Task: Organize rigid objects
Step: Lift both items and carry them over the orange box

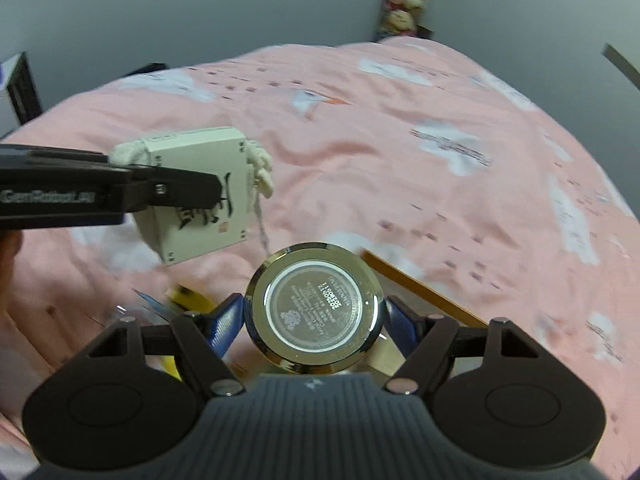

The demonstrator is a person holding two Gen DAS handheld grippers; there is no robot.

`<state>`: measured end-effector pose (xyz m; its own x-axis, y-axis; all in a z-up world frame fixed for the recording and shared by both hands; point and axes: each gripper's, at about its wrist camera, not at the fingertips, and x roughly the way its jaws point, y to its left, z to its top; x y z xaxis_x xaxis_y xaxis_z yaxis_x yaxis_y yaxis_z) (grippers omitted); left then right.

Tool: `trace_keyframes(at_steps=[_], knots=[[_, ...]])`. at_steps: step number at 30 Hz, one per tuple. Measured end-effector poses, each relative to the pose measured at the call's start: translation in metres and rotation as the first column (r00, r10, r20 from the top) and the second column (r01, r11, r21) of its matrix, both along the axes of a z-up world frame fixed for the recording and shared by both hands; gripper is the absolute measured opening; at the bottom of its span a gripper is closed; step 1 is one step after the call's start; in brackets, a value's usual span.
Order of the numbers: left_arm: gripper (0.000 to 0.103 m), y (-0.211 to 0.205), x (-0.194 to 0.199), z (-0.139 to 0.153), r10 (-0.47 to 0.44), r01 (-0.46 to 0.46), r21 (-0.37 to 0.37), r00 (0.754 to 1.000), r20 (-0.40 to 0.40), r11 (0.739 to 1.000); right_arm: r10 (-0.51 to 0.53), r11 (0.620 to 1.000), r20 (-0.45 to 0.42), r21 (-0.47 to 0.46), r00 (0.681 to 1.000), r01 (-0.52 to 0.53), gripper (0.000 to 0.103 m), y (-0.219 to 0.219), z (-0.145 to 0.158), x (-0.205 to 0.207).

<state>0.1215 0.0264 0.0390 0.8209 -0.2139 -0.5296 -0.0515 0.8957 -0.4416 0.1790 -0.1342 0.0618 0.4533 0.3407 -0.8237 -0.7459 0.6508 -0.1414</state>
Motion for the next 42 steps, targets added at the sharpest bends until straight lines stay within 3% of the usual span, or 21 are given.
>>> trace_keyframes(at_steps=[4, 9, 14, 20, 26, 33, 37, 42], knots=[[0.03, -0.031, 0.022, -0.005, -0.122, 0.122, -0.027, 0.992, -0.024, 0.992, -0.075, 0.996, 0.007, -0.039, 0.997, 0.075, 0.074, -0.039, -0.001, 0.007], [0.03, -0.062, 0.056, -0.018, -0.26, 0.254, -0.075, 0.963, -0.073, 0.964, -0.147, 0.987, 0.0, -0.071, 0.989, 0.147, 0.074, -0.085, -0.008, 0.022], [0.03, -0.089, 0.092, -0.038, -0.321, 0.308, -0.105, 0.935, -0.151, 0.946, -0.2, 0.973, -0.033, -0.126, 0.979, 0.194, 0.074, -0.118, -0.029, 0.045], [0.03, -0.116, 0.125, -0.069, -0.346, 0.324, -0.125, 0.907, -0.239, 0.938, -0.175, 0.973, -0.094, -0.169, 0.98, 0.158, 0.074, -0.122, -0.062, 0.065], [0.029, -0.13, 0.15, -0.102, -0.336, 0.303, -0.151, 0.886, -0.32, 0.941, -0.151, 0.956, -0.123, -0.269, 0.981, 0.114, 0.074, -0.123, -0.095, 0.082], [0.029, -0.141, 0.169, -0.122, -0.309, 0.261, -0.172, 0.867, -0.39, 0.95, -0.163, 0.933, -0.141, -0.345, 0.977, 0.106, 0.074, -0.125, -0.112, 0.095], [0.029, -0.137, 0.178, -0.133, -0.33, 0.243, -0.252, 0.854, -0.402, 0.937, -0.176, 0.926, -0.15, -0.362, 0.973, 0.112, 0.074, -0.126, -0.117, 0.097], [0.029, -0.139, 0.183, -0.141, -0.34, 0.237, -0.277, 0.838, -0.426, 0.931, -0.168, 0.919, -0.151, -0.382, 0.974, 0.099, 0.074, -0.125, -0.116, 0.092]])
